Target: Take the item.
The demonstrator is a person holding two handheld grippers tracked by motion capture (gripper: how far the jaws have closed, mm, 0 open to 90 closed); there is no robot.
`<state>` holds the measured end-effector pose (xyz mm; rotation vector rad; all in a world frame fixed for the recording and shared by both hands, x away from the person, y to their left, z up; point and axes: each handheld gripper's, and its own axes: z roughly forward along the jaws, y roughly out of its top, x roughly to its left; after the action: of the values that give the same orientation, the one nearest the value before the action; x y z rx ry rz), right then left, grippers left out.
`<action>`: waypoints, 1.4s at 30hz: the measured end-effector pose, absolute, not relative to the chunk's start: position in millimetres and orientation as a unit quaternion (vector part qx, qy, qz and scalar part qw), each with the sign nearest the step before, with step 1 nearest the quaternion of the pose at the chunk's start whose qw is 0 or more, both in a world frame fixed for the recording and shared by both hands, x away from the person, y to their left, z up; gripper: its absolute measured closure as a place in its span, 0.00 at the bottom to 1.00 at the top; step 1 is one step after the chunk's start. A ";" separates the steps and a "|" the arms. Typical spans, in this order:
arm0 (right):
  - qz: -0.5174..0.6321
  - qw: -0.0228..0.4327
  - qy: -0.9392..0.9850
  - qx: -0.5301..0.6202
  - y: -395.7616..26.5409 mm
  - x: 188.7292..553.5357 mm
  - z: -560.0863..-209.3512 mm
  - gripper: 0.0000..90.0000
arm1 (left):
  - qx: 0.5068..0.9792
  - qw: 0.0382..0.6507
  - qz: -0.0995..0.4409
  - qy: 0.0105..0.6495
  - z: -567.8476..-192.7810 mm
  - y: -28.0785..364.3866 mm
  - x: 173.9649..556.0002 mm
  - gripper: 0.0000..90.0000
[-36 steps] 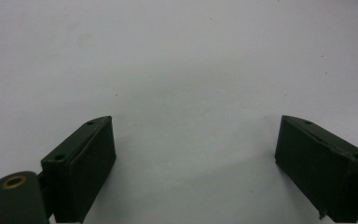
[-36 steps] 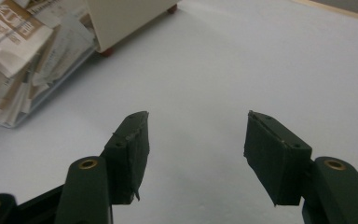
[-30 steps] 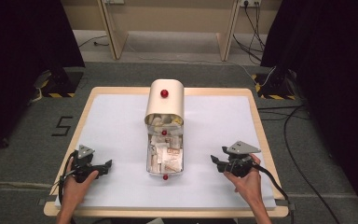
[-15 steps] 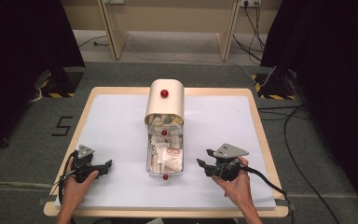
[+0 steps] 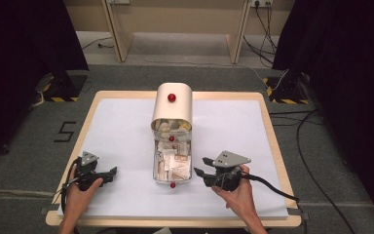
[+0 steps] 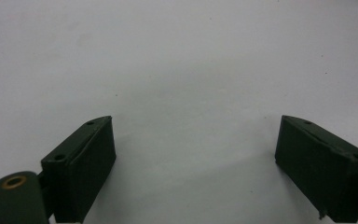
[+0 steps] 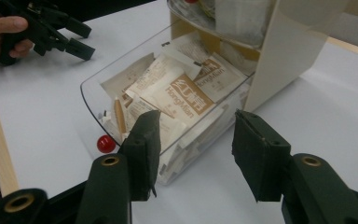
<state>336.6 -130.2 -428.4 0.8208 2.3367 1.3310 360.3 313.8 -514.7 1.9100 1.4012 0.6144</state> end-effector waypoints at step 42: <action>0.461 0.123 0.849 0.225 -72.3 337.8 -450.7 0.80 | 0.734 0.340 0.236 0.538 -514.7 313.8 360.3 0.13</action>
<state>337.8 -72.3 -450.7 0.6576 2.4772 1.3445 360.3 313.8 -514.7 1.9095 1.4010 0.6148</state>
